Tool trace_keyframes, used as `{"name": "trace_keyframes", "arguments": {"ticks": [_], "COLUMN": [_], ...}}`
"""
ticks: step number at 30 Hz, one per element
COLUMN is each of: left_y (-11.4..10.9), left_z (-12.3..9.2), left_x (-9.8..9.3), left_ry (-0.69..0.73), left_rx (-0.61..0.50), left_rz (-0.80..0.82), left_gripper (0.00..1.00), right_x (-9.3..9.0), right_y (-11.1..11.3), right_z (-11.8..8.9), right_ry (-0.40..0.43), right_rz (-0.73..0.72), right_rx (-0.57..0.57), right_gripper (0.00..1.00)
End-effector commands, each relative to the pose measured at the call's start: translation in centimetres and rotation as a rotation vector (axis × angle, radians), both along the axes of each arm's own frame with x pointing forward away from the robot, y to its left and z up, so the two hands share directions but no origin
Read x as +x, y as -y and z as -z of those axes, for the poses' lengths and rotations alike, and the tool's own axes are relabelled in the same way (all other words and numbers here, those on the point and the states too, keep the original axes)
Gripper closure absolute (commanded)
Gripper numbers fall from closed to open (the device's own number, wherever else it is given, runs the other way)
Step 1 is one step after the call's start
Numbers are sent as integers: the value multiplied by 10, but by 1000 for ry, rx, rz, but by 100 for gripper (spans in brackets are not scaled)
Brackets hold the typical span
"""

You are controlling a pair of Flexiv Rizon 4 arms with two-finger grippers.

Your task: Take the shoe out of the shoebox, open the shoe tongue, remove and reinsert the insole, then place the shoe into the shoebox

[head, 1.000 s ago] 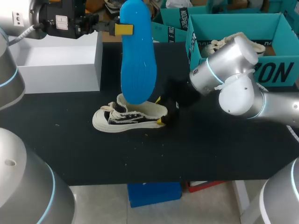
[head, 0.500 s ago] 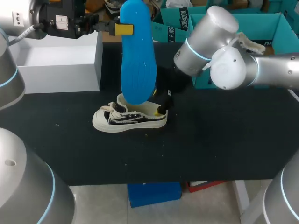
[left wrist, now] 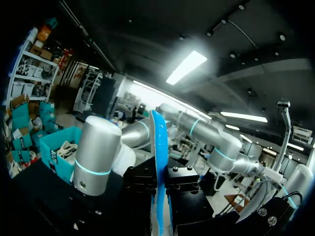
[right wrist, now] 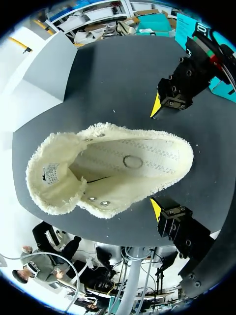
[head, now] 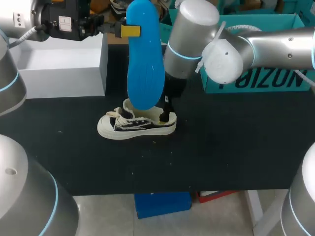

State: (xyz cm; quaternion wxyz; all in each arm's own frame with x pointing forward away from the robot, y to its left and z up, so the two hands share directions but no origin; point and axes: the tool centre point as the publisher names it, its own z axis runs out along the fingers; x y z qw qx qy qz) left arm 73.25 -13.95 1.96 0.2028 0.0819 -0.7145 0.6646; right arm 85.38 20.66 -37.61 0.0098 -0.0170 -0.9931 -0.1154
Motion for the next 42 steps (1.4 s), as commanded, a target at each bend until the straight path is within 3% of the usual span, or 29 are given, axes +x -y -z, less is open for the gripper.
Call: {"name": "trace_keyframes", "arguments": {"ticks": [1, 27, 42], "left_y": [1, 1, 1], "left_z": [1, 1, 1], "left_x": [0, 0, 0], "left_ry": [1, 1, 1], "left_rx": [0, 0, 0], "left_rz": [-3, -3, -3], "left_gripper": [100, 100, 100], "right_x": [-2, -11, -16], "right_y": [-5, -12, 4], "right_z": [-2, 1, -5], "right_ry": [-1, 9, 119], "right_rz": [-1, 6, 17], "right_rx": [-79, -92, 204], "right_gripper": [0, 0, 0]}}
